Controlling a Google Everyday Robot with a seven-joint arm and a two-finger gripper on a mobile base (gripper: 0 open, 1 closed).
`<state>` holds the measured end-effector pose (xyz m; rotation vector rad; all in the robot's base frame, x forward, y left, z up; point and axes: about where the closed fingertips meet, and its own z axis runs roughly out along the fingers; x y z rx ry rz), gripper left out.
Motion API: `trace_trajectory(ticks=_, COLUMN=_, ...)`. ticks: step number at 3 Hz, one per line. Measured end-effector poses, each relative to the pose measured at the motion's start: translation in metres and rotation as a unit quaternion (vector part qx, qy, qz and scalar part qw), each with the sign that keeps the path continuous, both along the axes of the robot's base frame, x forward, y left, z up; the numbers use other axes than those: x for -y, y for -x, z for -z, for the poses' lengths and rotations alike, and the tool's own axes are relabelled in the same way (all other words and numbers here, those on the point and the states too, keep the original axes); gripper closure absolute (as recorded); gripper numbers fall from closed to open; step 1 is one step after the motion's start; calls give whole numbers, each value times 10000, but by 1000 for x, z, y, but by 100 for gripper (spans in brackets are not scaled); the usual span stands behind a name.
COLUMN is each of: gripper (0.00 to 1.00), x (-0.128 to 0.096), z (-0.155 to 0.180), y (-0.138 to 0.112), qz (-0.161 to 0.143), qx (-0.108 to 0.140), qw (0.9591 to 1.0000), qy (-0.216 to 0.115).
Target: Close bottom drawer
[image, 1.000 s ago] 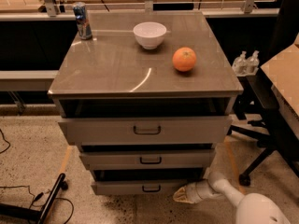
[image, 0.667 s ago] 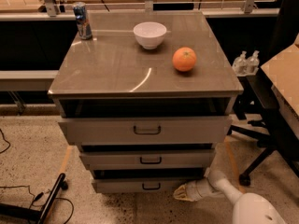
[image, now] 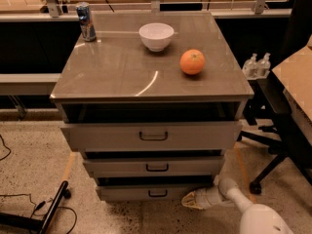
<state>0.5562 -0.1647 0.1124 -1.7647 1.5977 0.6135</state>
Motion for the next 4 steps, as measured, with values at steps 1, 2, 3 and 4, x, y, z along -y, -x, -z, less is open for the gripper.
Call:
trace_trajectory(ticks=1, gripper=100, x=2, z=-2, y=3, qz=37, qx=27, qw=10000, qy=-15)
trace_trajectory(ticks=2, gripper=100, x=13, z=-12, y=10, qz=112, qx=5, qw=9998, qy=185)
trace_trajectory(ticks=3, gripper=100, x=25, z=-31, y=28, qz=213, qx=-65, qw=9987, qy=448)
trace_trajectory(ticks=4, gripper=100, x=43, z=-61, y=37, qz=368, qx=-51, qw=9953, qy=898)
